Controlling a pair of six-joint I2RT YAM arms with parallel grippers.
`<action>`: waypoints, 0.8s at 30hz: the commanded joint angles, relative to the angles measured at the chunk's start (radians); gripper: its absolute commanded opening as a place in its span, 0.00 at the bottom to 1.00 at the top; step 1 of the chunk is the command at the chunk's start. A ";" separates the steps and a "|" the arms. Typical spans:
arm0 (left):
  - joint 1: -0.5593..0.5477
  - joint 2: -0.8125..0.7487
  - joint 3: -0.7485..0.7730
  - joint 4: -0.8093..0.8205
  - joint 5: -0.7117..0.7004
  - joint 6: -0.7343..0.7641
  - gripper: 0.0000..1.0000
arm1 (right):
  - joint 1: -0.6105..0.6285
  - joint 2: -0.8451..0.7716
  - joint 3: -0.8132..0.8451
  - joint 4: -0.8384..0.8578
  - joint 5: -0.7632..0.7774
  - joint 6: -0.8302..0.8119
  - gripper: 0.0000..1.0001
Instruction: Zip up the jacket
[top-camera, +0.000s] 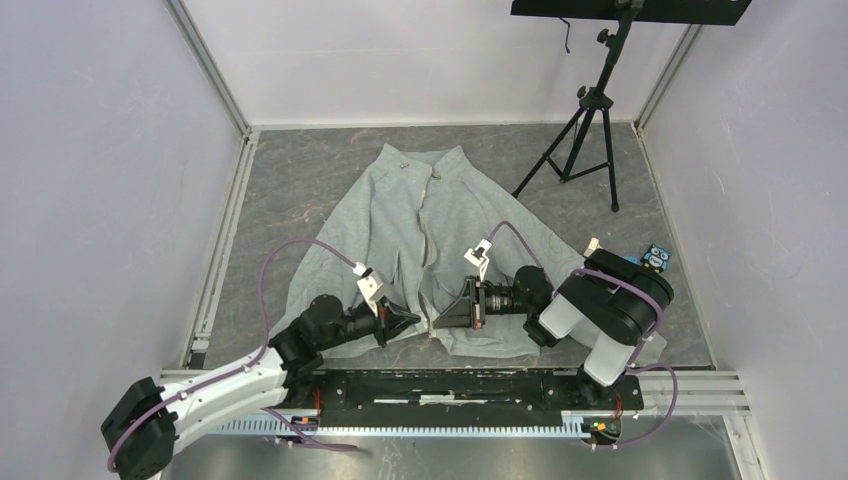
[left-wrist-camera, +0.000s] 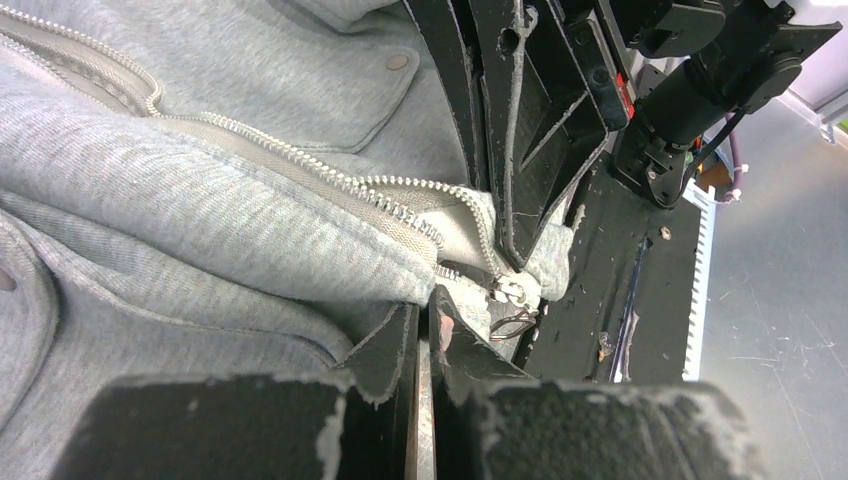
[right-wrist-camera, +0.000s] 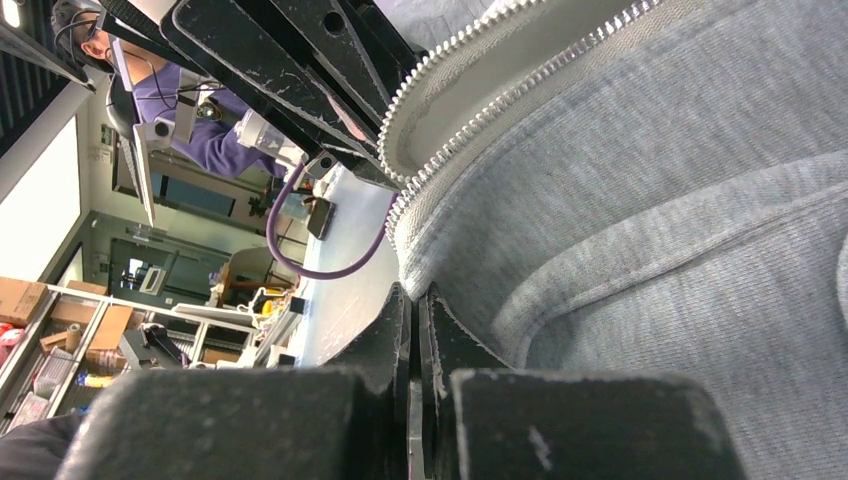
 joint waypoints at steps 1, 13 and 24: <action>-0.005 -0.025 -0.003 0.066 0.047 -0.016 0.02 | 0.007 -0.009 0.024 0.211 0.008 -0.014 0.00; -0.005 -0.028 0.002 0.049 0.027 -0.017 0.02 | 0.008 -0.009 0.036 0.218 -0.004 -0.005 0.00; -0.005 -0.027 -0.018 0.125 0.025 -0.059 0.02 | 0.007 0.004 0.010 0.274 -0.003 0.013 0.00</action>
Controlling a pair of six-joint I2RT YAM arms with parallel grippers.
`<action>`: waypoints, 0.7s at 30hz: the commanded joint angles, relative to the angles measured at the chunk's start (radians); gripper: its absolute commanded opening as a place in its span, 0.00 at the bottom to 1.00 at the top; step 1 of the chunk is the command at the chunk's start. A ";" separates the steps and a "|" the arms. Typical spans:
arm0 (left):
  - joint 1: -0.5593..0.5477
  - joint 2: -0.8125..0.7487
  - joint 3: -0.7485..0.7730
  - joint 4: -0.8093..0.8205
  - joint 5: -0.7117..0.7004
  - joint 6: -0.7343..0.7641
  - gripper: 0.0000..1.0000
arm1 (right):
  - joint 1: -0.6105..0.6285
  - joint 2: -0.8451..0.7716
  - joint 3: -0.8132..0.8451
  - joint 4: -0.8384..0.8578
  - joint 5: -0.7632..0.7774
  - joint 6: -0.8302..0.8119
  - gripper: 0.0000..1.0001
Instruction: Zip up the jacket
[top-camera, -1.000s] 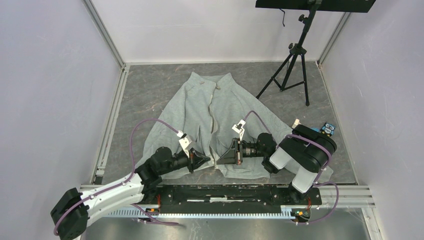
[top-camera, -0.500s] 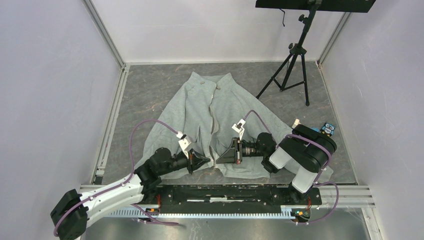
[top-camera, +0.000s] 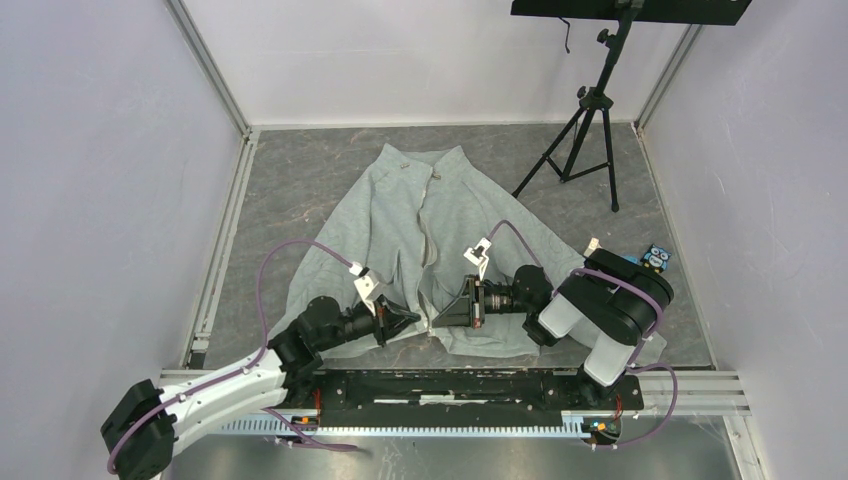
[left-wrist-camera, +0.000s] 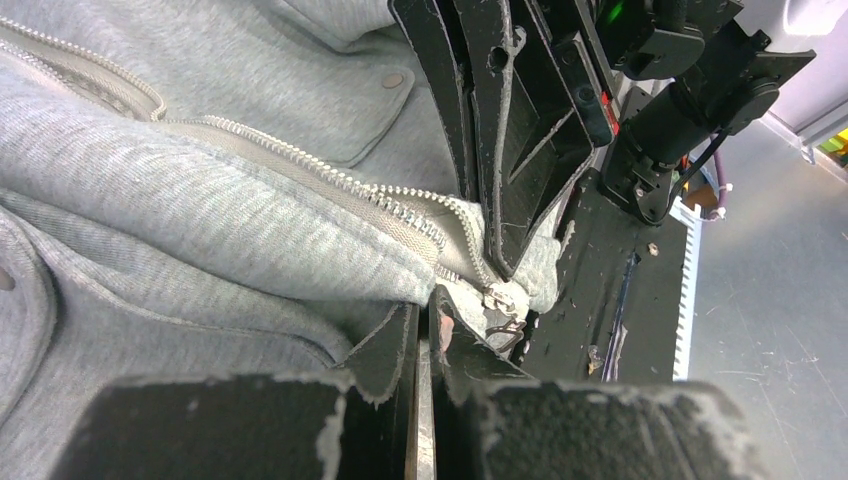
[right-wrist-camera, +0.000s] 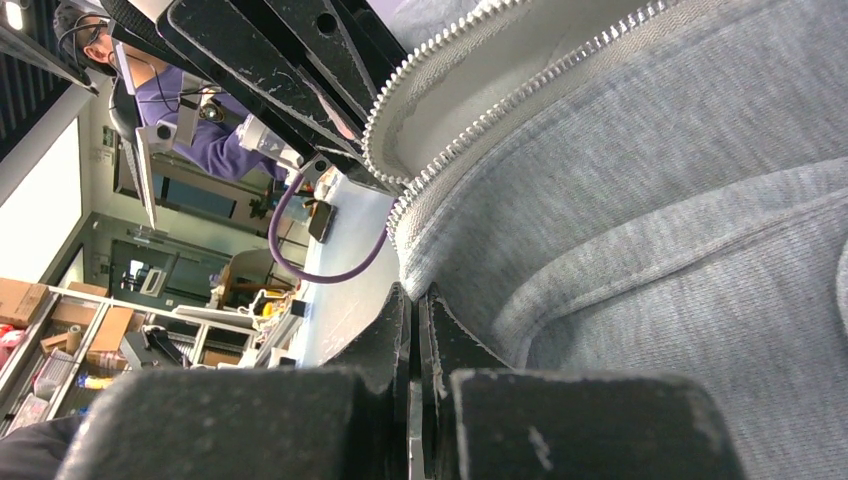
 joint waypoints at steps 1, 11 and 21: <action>-0.005 0.003 -0.007 0.100 0.043 -0.032 0.02 | 0.008 0.004 0.007 0.272 -0.006 0.007 0.00; -0.005 -0.019 -0.027 0.111 0.131 -0.053 0.02 | 0.005 0.016 0.030 0.241 0.004 -0.056 0.00; -0.005 0.034 -0.053 0.218 0.166 -0.198 0.02 | 0.016 -0.007 0.053 0.263 0.020 -0.225 0.00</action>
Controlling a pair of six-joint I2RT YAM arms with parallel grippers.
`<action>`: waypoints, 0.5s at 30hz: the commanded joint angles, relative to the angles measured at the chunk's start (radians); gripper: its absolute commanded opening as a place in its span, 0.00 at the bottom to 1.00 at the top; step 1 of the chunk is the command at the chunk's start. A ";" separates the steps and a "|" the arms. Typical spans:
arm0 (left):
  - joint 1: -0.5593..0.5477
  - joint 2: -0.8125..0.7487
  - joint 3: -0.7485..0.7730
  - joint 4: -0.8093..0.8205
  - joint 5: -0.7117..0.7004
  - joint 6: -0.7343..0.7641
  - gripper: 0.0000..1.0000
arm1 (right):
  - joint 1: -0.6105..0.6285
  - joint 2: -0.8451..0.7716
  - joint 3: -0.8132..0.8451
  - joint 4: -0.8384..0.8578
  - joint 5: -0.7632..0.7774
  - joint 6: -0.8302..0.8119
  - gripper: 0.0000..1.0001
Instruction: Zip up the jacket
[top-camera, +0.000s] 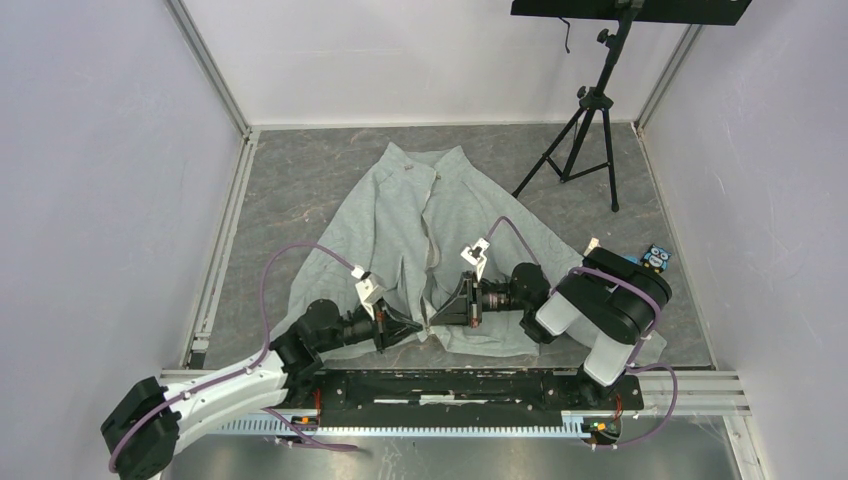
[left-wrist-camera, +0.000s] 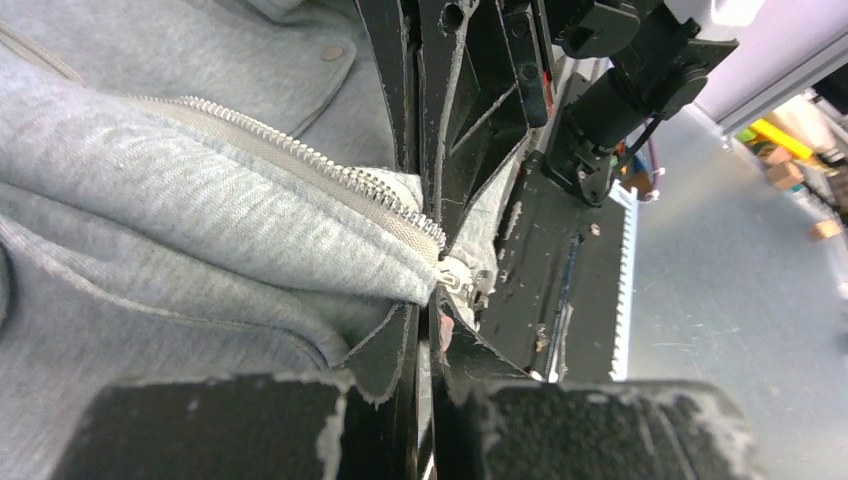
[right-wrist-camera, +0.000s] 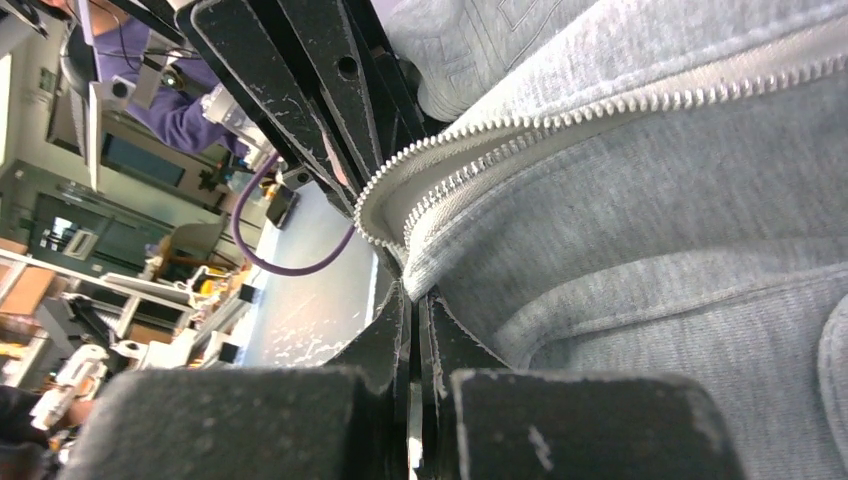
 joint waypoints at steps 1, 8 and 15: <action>-0.007 0.026 -0.023 0.186 0.056 -0.160 0.02 | 0.015 -0.020 0.014 0.263 0.032 -0.113 0.00; -0.007 0.032 -0.052 0.303 0.035 -0.290 0.02 | 0.022 -0.009 0.001 0.343 0.075 -0.112 0.00; -0.007 -0.006 -0.007 0.093 -0.048 -0.275 0.03 | 0.026 -0.046 -0.030 0.355 0.149 -0.122 0.00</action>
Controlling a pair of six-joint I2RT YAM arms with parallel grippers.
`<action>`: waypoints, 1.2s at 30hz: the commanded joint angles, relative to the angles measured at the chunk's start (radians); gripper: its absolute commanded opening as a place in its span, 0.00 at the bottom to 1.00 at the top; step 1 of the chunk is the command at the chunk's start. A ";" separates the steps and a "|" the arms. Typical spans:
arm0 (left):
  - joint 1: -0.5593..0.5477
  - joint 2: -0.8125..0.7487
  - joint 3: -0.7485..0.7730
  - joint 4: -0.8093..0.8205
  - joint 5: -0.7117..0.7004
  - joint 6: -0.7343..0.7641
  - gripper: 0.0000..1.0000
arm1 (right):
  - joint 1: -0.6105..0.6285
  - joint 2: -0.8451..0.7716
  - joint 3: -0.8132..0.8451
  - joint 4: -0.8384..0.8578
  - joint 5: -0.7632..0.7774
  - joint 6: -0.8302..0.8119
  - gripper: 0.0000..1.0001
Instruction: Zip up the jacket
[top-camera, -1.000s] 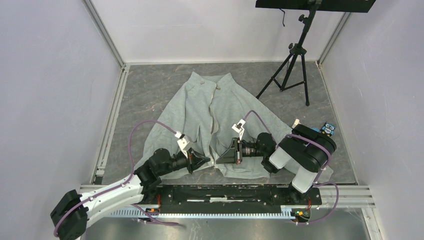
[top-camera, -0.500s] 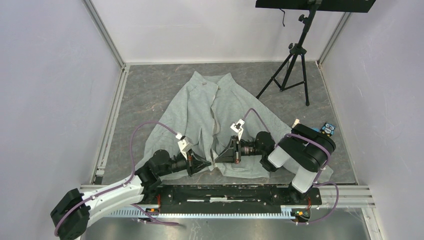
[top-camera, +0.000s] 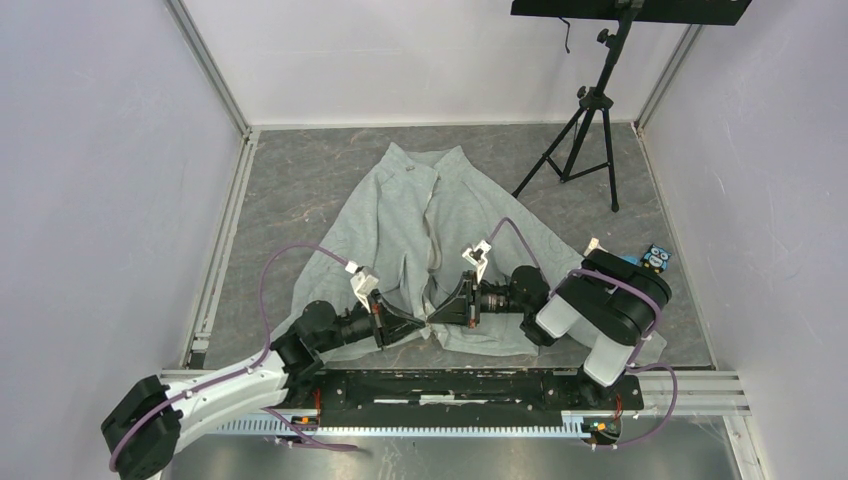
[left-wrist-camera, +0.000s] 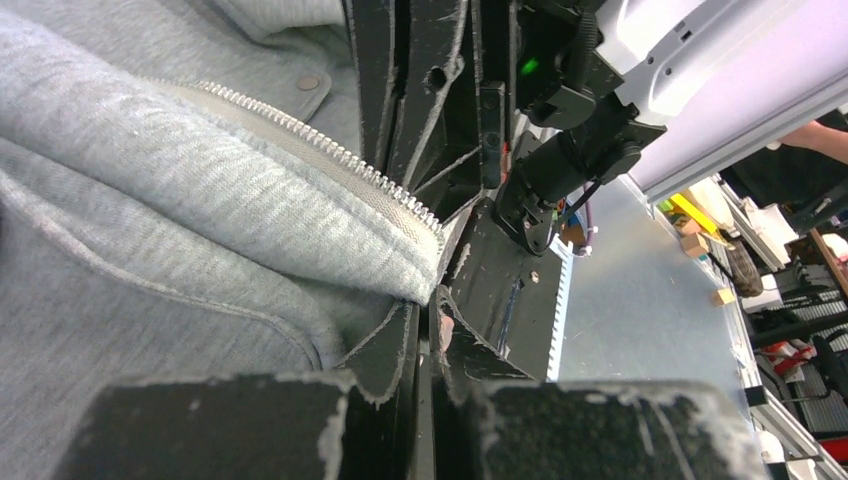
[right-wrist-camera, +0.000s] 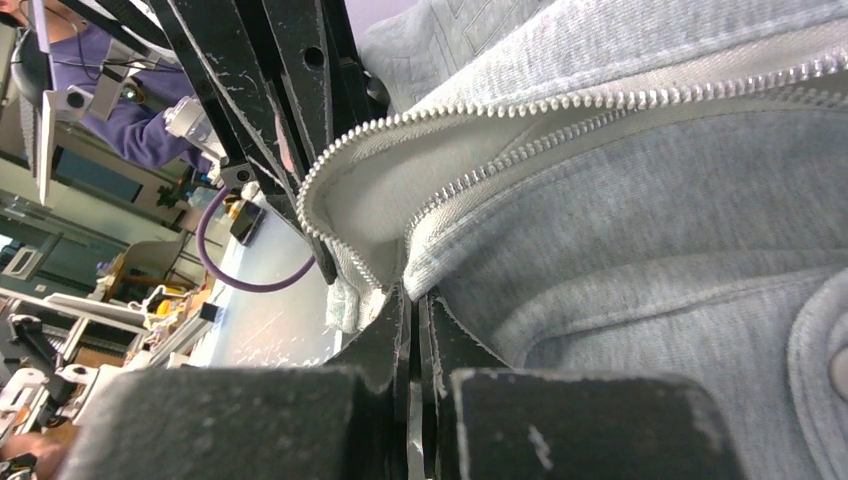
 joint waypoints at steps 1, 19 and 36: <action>-0.007 -0.046 0.013 -0.074 -0.057 -0.069 0.04 | 0.005 -0.055 -0.026 0.329 0.085 -0.048 0.00; -0.007 -0.107 0.022 -0.253 -0.180 -0.407 0.53 | 0.017 0.002 -0.030 0.383 0.120 -0.005 0.00; -0.007 0.057 0.065 -0.200 -0.104 -0.433 0.33 | 0.017 -0.013 -0.040 0.372 0.137 -0.009 0.00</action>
